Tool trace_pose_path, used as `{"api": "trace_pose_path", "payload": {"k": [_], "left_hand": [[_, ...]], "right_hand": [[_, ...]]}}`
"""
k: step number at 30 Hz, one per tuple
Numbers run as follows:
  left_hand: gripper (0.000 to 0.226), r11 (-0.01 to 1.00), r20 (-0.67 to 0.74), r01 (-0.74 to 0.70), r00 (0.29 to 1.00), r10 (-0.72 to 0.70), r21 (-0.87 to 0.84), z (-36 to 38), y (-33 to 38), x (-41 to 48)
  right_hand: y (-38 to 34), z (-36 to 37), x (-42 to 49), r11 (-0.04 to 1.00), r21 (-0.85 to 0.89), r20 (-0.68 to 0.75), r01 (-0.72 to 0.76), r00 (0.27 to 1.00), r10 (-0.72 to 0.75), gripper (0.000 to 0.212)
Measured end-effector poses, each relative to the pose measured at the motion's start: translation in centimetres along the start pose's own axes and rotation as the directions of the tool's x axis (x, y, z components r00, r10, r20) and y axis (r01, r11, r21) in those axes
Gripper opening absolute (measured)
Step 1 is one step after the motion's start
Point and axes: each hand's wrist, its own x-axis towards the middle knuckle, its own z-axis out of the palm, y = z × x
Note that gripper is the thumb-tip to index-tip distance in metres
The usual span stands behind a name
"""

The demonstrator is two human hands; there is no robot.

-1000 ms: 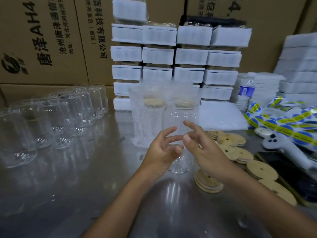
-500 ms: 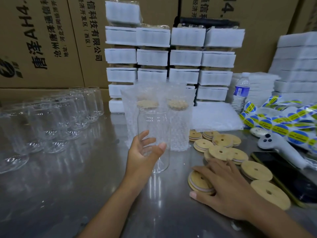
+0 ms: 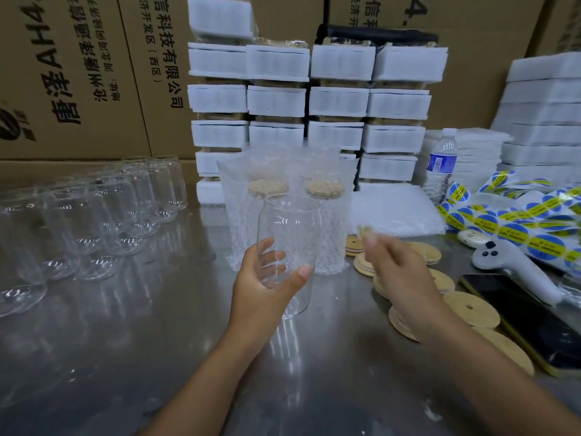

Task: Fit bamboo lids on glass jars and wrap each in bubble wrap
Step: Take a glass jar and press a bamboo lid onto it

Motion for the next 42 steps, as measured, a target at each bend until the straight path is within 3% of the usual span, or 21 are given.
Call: {"api": "trace_pose_path", "payload": {"k": [3,5,8,15,22,28,37,40,42], "left_hand": [[0.074,0.999,0.035,-0.006,0.999,0.004,0.048,0.0,-0.1,-0.2],[0.077,0.997,0.062,-0.01,0.998,0.005,0.079,0.1,-0.2,-0.4],[0.078,0.993,0.091,-0.017,0.996,0.006,0.119,0.2,-0.2,-0.6],[0.079,0.993,0.11,-0.008,0.994,-0.005,0.117,0.4,-0.2,-0.9],[0.072,0.999,0.076,0.021,0.997,-0.023,0.037,0.3,0.6,-0.9],[0.072,1.0,0.069,0.021,0.997,-0.022,0.02,0.5,0.9,-1.2],[0.07,0.999,0.066,0.035,0.997,-0.033,-0.021,0.2,1.1,-1.2],[0.072,0.999,0.053,0.039,0.998,-0.038,-0.017,0.1,0.8,-1.1],[0.072,0.999,0.024,0.038,0.999,-0.038,-0.023,0.1,0.4,-1.0]], "right_hand": [[-2.5,1.0,1.5,0.923,0.353,0.026,-0.156,0.987,0.157,0.063],[-4.0,1.5,2.2,0.846,0.513,0.101,-0.145,0.989,0.109,0.052],[-6.0,2.6,3.0,0.796,0.599,0.1,-0.086,0.994,0.032,0.061],[-6.6,4.6,2.2,0.91,0.403,0.077,0.096,0.987,-0.138,0.05],[-4.8,5.2,1.4,0.951,0.292,0.105,0.099,0.985,-0.135,0.049],[-4.5,6.3,1.8,0.964,0.204,0.09,0.173,0.977,-0.194,0.007],[-4.7,7.1,1.7,0.97,0.15,0.12,0.189,0.971,-0.208,0.014],[-5.0,6.2,2.0,0.971,0.117,0.197,0.209,0.953,-0.229,0.029],[-5.0,5.0,2.9,0.966,0.127,0.169,0.226,0.955,-0.246,0.029]]}}
